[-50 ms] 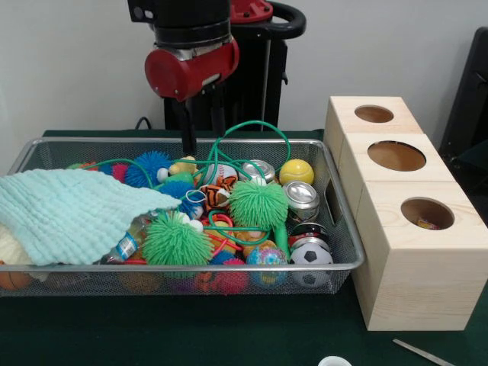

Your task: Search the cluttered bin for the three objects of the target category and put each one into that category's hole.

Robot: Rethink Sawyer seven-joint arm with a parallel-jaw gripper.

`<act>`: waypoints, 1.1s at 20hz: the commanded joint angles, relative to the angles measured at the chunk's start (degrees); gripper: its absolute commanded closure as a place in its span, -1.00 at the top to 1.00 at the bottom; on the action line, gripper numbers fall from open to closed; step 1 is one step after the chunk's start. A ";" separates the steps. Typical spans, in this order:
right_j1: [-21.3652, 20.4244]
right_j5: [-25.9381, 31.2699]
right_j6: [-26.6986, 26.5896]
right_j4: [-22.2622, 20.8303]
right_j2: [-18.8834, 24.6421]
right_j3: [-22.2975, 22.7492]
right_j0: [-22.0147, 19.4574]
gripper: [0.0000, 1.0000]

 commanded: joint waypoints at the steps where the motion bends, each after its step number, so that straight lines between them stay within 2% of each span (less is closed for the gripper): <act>1: 4.32 3.05 0.71 -5.50 -2.29 5.21 -0.38 1.00; 5: 4.27 1.56 -1.61 -6.97 -0.54 6.24 -1.05 1.00; 9: 5.13 1.10 -6.74 -9.28 2.76 7.06 -1.88 1.00; 13: 8.03 0.13 -12.78 -11.44 6.99 8.85 -4.78 1.00; 16: 10.76 0.70 -14.21 -11.03 10.03 10.60 -7.30 1.00; 22: 13.44 2.95 -17.00 -15.74 12.13 10.80 -9.04 1.00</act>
